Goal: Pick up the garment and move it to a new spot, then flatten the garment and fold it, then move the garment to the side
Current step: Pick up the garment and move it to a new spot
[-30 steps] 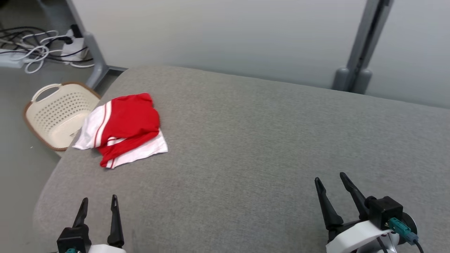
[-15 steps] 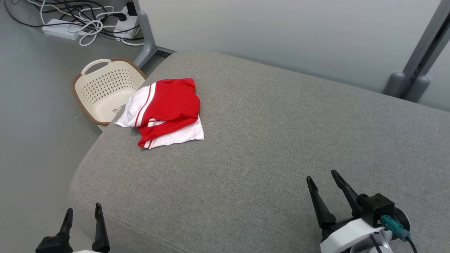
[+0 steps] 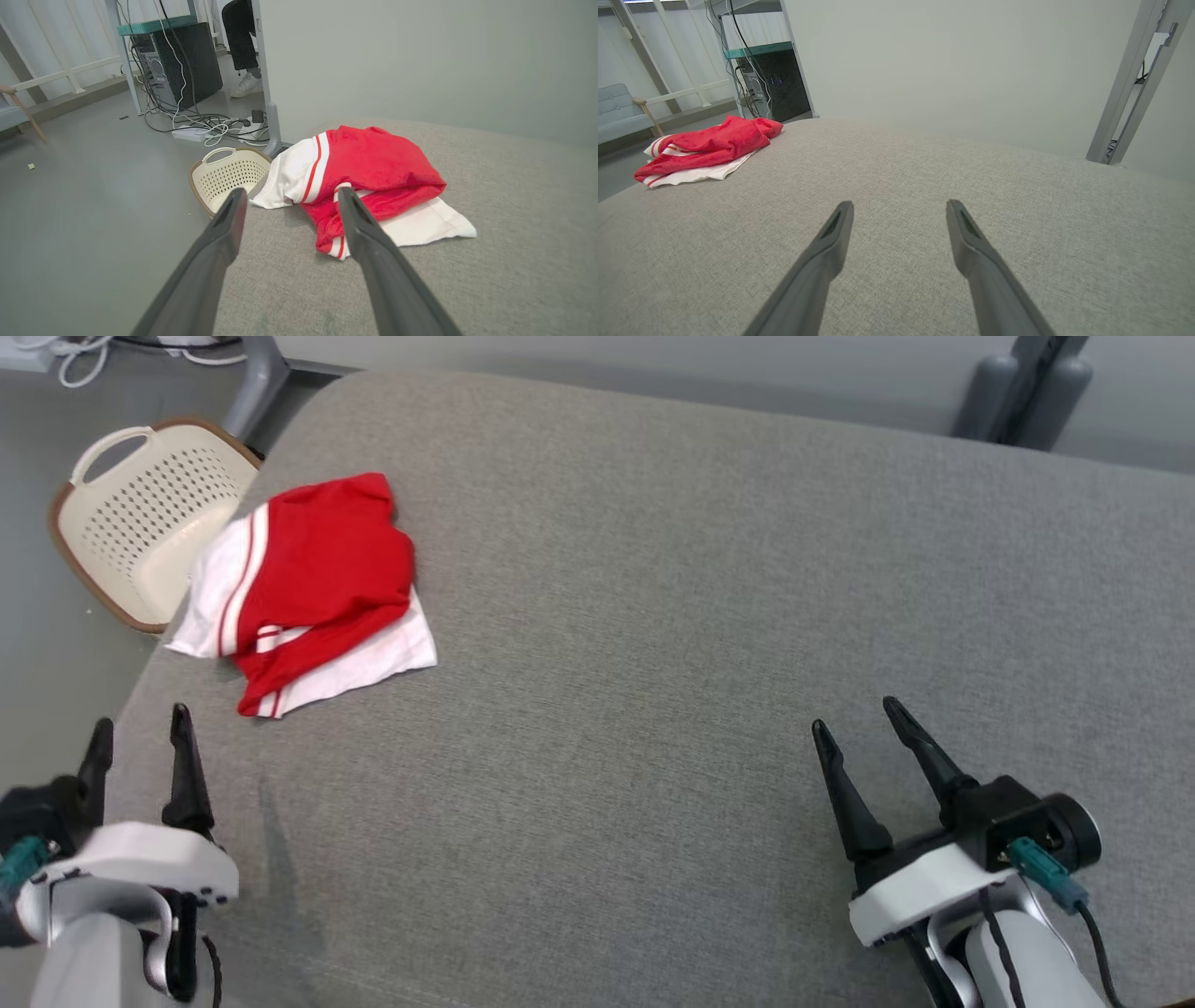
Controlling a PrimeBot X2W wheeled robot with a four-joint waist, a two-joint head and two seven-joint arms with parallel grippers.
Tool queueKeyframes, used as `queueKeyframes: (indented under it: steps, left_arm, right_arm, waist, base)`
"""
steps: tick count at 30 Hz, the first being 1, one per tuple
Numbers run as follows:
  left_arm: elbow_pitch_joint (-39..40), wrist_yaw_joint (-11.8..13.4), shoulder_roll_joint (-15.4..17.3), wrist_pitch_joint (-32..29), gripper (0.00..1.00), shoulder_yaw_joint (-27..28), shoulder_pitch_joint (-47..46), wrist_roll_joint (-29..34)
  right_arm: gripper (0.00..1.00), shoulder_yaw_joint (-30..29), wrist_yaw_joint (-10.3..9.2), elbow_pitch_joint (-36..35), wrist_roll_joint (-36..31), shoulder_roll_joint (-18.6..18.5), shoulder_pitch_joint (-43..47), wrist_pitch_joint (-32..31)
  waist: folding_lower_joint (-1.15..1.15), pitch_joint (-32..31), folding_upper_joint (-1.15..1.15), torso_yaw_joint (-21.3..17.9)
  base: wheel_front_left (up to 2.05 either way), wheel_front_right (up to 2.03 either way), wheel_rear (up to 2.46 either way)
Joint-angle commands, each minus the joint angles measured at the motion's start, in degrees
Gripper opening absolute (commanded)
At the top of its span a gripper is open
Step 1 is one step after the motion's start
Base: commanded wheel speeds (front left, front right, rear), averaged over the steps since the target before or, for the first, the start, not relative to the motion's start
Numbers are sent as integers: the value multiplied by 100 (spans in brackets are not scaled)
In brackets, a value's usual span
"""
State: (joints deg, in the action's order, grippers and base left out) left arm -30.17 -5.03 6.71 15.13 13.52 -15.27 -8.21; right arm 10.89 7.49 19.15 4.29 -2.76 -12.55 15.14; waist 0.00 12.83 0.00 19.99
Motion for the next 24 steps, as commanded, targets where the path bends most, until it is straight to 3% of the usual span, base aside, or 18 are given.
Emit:
queueKeyframes:
  steps: [1, 13, 23, 24]
  left_arm:
    - [-172, -50, 83, 0, 100, 33, -262, -1]
    - [-2262, -155, 877, 0, 100, 190, -2071, -240]
    - [-3466, 207, 1125, -219, 100, 148, -2803, -235]
    - [-3521, 214, 1129, -208, 50, 122, -2853, -221]
  right_arm:
    - [100, -15, 0, -68, -64, -33, -122, -4]
    - [100, 25, 0, -431, -173, -31, -602, -4]
    - [100, -28, 0, -499, -234, -31, -689, -4]
    - [100, -36, 0, -503, -221, -35, -696, -4]
  waist:
    - [0, 402, 0, -348]
    - [0, 1140, 0, -1006]
    - [0, 1399, 0, -1192]
    - [0, 1403, 0, -1204]
  base:
    - [0, 0, 0]
    - [0, 0, 0]
    - [0, 0, 0]
    - [0, 0, 0]
